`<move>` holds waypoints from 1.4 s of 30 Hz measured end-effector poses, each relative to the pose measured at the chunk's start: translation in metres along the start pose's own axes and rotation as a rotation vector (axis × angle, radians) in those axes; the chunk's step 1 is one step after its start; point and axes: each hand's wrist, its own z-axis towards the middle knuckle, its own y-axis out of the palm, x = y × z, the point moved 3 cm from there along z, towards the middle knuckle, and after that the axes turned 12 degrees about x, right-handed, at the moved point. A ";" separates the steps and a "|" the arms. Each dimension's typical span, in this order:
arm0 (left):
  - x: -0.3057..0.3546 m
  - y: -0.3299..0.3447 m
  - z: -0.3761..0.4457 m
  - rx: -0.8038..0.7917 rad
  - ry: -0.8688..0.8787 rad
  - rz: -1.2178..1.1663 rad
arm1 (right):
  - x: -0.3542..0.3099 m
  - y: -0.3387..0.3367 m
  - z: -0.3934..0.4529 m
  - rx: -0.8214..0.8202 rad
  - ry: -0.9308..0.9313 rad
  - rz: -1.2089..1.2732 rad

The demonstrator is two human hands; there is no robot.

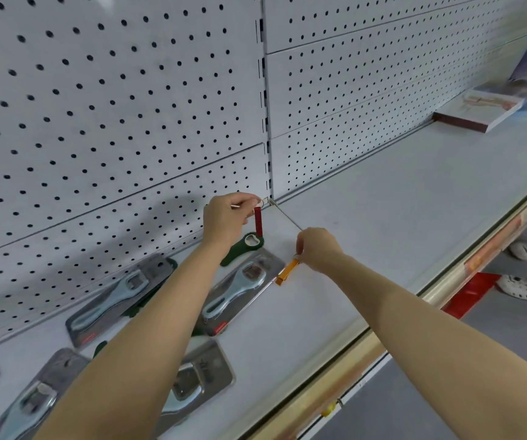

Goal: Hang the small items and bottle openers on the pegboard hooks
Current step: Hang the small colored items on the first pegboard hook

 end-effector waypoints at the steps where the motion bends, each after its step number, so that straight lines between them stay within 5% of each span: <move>1: 0.000 -0.002 -0.001 -0.001 -0.001 -0.003 | 0.001 0.001 0.000 -0.008 0.014 0.002; 8: 0.003 -0.023 -0.008 -0.026 0.046 0.030 | 0.005 0.003 -0.020 0.159 0.050 0.067; 12: 0.010 -0.037 -0.018 -0.003 0.030 -0.028 | 0.003 -0.007 -0.037 0.287 0.180 0.497; 17: 0.022 -0.064 -0.043 0.058 0.017 -0.071 | -0.016 -0.031 -0.063 0.381 0.123 0.781; 30: 0.047 -0.175 -0.176 0.383 -0.095 -0.180 | -0.075 -0.064 -0.172 0.302 -0.136 1.061; 42: 0.077 -0.313 -0.281 0.522 0.003 -0.098 | -0.184 -0.107 -0.291 0.281 -0.397 1.069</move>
